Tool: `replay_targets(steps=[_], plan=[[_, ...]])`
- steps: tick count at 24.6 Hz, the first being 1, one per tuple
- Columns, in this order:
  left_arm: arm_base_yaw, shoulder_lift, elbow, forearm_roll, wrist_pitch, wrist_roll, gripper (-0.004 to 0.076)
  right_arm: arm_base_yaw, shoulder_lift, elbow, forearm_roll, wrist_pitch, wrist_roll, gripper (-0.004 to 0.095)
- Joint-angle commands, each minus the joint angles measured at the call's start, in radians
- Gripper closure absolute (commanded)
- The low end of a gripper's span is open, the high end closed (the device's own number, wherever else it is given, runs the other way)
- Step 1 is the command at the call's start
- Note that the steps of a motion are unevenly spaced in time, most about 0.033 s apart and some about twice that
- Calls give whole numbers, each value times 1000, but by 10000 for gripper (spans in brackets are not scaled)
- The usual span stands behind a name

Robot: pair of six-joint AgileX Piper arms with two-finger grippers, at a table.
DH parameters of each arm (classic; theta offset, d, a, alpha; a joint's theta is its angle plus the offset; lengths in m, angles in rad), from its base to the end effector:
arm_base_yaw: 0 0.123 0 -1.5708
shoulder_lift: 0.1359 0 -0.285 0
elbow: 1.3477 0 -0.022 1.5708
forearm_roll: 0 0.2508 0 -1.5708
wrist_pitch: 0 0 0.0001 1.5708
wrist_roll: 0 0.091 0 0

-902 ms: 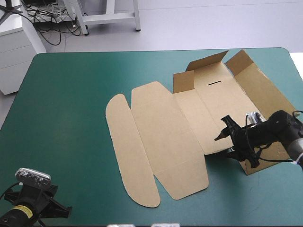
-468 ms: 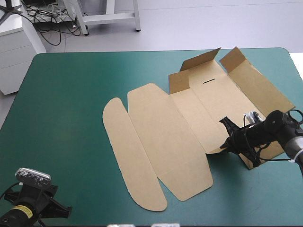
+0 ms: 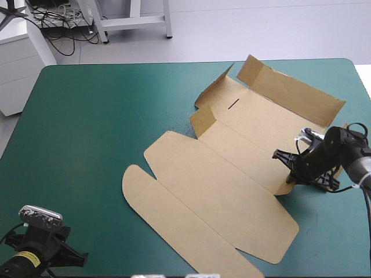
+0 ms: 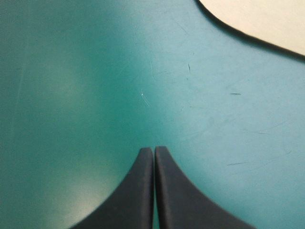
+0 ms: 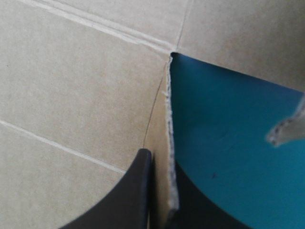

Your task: Fold the box

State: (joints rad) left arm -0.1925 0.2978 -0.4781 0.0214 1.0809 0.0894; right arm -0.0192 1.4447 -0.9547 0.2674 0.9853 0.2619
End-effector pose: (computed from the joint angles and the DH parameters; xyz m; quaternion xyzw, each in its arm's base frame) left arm 0.0395 -0.0059 0.2641 0.1317 0.9197 -0.0084 0.3697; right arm 0.2600 0.0151 0.2429 0.2009 0.9684 0.1274 0.0755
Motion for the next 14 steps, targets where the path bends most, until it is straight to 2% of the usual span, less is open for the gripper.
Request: replay_targets(steps=[1,7,11,13,14], plan=[[1,9,-25,-7,-49,1,734,3,56,-130,-135,41,-119,904],[1,9,-25,-7,-49,-1,734,27,269,-419,-187,85,-350,904],[1,9,-25,-7,-49,-1,734,91,386,-638,-267,134,-430,904],[1,9,-25,-7,-49,-1,734,204,502,-833,-331,200,-604,904],[1,9,-25,-7,-49,-1,734,240,527,-874,-348,194,-630,904]])
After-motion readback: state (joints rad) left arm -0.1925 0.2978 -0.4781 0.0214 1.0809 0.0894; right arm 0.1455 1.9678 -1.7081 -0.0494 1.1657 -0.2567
